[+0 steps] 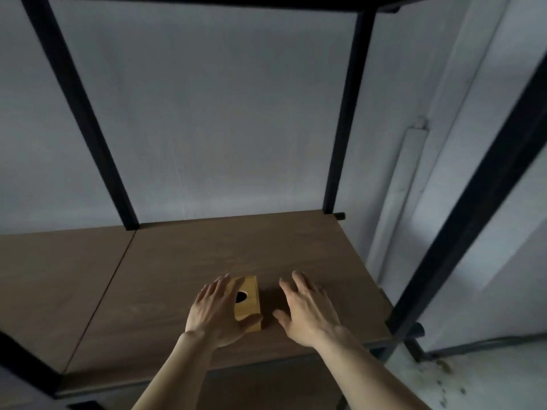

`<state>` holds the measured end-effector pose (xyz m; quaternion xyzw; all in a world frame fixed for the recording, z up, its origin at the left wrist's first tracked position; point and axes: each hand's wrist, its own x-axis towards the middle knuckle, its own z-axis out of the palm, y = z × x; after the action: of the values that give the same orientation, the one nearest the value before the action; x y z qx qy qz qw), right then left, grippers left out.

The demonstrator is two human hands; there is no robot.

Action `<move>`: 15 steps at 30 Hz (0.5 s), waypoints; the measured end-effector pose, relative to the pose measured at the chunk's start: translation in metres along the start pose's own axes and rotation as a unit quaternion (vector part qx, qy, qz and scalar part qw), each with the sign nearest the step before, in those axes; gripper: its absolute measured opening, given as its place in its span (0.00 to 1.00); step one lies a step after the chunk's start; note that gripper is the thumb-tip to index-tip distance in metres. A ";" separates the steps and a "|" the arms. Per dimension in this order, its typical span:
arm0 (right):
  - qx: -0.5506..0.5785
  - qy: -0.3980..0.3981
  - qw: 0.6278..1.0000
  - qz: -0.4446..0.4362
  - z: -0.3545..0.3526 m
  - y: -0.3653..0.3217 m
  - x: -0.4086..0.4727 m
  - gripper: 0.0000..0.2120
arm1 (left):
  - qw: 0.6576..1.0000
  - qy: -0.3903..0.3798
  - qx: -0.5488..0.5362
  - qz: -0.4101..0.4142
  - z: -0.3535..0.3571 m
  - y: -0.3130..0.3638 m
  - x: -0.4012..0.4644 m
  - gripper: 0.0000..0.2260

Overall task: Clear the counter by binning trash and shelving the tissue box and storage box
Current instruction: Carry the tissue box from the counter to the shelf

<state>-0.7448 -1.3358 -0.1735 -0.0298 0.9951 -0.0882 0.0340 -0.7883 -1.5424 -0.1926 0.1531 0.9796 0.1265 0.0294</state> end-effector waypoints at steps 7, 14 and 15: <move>0.045 0.041 0.996 0.061 -0.023 0.067 -0.089 0.35 | 0.998 0.006 0.025 0.060 -0.002 0.093 -0.024 0.46; 0.067 0.057 0.983 0.159 -0.039 0.168 -0.235 0.34 | 0.986 -0.032 0.048 0.158 0.026 0.243 -0.087 0.46; 0.068 0.058 0.981 0.174 -0.041 0.183 -0.261 0.34 | 0.982 -0.044 0.049 0.178 0.031 0.267 -0.098 0.45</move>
<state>-0.4980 -1.1318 -0.1492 0.1517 0.9770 -0.1498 -0.0065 -0.6137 -1.3191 -0.1517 0.3317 0.9394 0.0752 0.0420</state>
